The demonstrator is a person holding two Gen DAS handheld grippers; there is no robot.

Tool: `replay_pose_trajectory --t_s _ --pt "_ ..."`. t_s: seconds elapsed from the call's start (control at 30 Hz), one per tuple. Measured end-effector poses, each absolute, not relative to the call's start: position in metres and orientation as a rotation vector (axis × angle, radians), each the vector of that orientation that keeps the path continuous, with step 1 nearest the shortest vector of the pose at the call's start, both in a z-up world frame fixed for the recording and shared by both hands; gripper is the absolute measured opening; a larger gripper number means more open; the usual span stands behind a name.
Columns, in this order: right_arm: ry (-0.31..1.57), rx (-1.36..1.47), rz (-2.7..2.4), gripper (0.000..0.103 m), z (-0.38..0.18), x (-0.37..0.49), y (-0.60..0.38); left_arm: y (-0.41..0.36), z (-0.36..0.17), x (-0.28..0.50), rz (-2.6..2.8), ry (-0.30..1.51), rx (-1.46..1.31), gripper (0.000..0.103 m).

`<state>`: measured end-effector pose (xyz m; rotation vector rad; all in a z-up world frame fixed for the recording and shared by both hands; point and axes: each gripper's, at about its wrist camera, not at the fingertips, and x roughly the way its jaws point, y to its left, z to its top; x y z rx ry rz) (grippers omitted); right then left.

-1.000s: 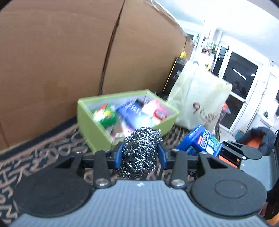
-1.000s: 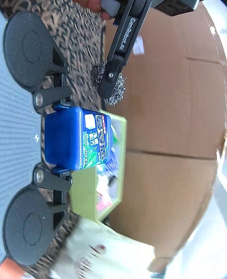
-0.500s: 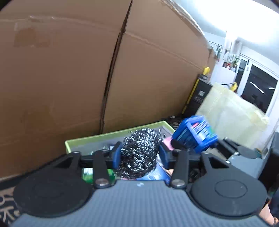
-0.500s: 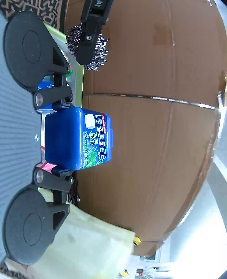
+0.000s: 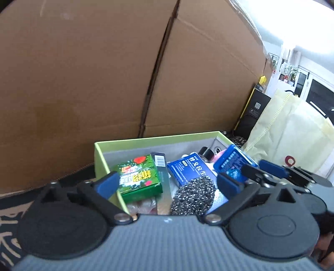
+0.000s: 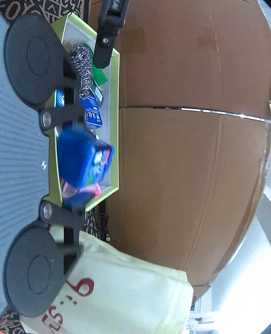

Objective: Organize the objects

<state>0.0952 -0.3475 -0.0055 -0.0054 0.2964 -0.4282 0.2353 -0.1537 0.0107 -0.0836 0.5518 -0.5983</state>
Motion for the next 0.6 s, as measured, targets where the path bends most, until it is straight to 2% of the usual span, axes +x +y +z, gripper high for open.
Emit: replay_pose_trajectory --t_s 0.13,0.23,0.27,0.33,0.4,0.6 --pt "0.309 -0.057 -0.442 0.045 -0.007 0.112 -0.340 -0.151 0.016 0.224 -0.575 0.523 -0.036 0.103" --pt "0.389 -0.021 -0.394 0.046 -0.014 0.120 -0.341 -0.140 0.021 0.212 -0.557 0.516 -0.020 0.103" --pt "0.389 -0.011 -0.396 0.049 -0.016 0.115 -0.339 -0.134 0.023 0.208 -0.555 0.510 -0.018 0.103" --pt "0.350 -0.019 -0.417 0.074 -0.014 0.095 -0.327 -0.123 0.026 0.195 -0.548 0.500 -0.010 0.103" --pt "0.299 -0.025 -0.440 0.082 -0.009 0.073 -0.317 -0.113 0.028 0.180 -0.545 0.497 -0.002 0.103" --pt "0.318 -0.034 -0.439 0.090 0.009 0.018 -0.284 -0.089 0.025 0.135 -0.490 0.546 -0.004 0.103"
